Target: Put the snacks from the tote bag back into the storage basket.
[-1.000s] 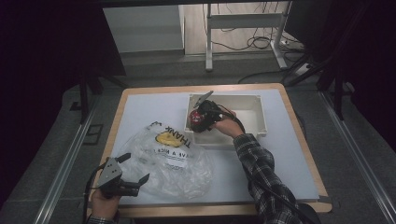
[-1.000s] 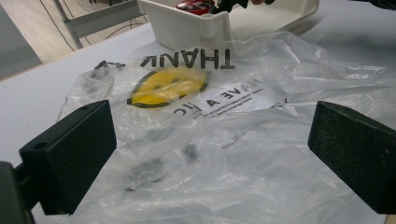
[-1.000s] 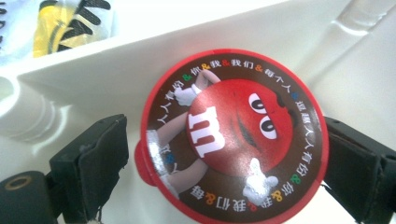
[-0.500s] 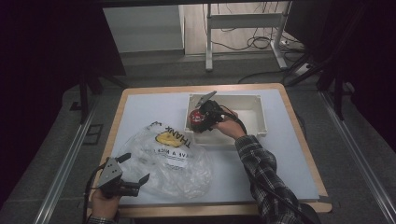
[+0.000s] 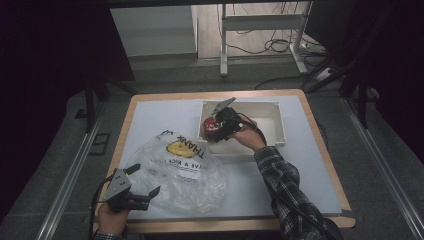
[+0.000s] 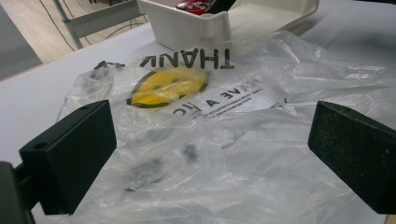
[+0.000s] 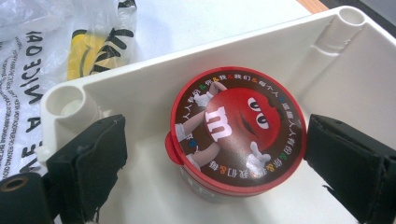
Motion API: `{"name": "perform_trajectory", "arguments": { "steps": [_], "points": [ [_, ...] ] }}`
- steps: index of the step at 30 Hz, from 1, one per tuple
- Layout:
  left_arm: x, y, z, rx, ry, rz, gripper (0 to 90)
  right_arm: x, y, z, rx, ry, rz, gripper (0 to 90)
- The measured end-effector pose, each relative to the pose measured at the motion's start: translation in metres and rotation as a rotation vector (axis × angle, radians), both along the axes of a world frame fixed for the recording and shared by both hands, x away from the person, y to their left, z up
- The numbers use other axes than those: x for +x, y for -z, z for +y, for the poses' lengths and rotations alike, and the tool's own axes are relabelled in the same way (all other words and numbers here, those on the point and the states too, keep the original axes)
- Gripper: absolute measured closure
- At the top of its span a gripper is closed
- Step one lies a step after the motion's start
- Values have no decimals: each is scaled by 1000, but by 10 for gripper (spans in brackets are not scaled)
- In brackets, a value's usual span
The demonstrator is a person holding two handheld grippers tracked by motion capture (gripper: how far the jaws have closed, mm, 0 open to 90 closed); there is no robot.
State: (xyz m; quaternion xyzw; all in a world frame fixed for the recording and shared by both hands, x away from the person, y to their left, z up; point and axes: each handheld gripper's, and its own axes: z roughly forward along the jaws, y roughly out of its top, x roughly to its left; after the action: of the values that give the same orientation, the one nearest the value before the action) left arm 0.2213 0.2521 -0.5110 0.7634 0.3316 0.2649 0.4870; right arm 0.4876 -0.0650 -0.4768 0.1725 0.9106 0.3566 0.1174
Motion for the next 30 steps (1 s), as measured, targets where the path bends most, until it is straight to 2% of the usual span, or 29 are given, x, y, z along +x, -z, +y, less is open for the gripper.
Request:
{"name": "perform_trajectory", "arguments": {
  "steps": [15,30],
  "points": [
    [0,0,0,1,0,0,10,-11,-10,-7,38,0,-29,66],
    [0,0,0,1,-1,-2,10,-26,-13,-11,78,-8,-32,66]
  ]
}}
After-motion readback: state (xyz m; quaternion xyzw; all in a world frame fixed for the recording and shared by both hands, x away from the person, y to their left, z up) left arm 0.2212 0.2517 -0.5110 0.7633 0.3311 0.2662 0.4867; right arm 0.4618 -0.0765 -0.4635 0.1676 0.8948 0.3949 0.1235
